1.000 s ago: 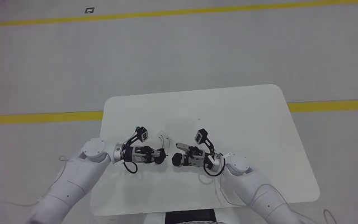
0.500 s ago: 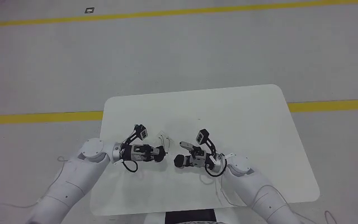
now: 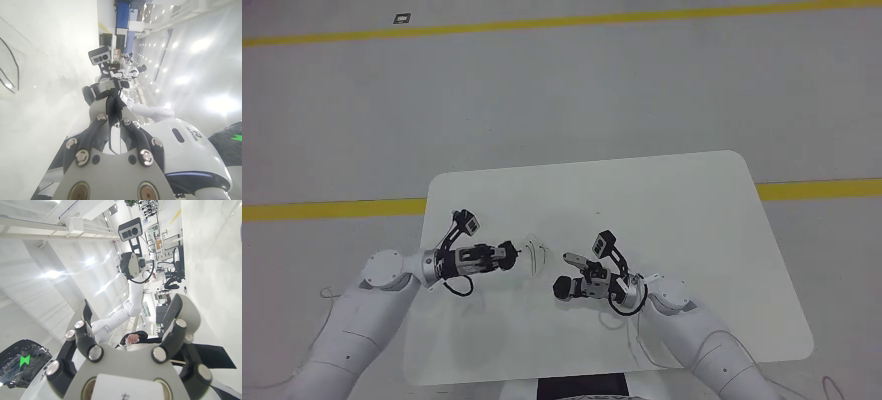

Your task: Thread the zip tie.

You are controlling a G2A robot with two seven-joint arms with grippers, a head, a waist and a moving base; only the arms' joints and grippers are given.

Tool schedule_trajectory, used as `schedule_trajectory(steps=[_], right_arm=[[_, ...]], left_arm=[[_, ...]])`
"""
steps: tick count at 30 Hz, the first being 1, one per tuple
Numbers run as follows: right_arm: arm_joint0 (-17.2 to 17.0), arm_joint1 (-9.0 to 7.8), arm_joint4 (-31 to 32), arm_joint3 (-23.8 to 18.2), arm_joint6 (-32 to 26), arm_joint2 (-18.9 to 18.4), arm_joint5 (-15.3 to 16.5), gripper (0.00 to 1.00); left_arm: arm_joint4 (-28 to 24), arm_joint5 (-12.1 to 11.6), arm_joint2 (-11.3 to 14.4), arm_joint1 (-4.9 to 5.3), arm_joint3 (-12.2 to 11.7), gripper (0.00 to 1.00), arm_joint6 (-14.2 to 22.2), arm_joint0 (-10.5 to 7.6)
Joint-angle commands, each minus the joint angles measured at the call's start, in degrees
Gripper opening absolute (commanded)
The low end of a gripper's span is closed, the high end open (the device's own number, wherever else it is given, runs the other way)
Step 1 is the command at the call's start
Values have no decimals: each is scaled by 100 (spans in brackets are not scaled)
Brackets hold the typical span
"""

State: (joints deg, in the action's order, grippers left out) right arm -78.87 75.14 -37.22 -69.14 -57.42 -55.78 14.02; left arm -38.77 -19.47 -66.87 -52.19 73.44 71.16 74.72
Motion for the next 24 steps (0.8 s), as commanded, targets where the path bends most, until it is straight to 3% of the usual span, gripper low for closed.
schedule_trajectory(steps=[1,4,12,14,16,19,24], right_arm=[[0,0,0,0,0,0,0,100],[0,0,0,0,0,0,0,100],[0,0,0,0,0,0,0,100],[0,0,0,0,0,0,0,100],[0,0,0,0,0,0,0,100],[0,0,0,0,0,0,0,100],[0,0,0,0,0,0,0,100]], left_arm=[[132,-1,-359,-66,160,0,-56,154],[198,-1,-739,-175,335,0,-100,309],[214,-1,-768,-188,354,0,-87,326],[342,-1,-830,-200,452,0,-473,293],[135,-1,-1015,-239,556,0,-769,317],[94,-1,-1316,-298,658,0,-824,359],[-43,-1,-1710,-429,595,0,-605,382]])
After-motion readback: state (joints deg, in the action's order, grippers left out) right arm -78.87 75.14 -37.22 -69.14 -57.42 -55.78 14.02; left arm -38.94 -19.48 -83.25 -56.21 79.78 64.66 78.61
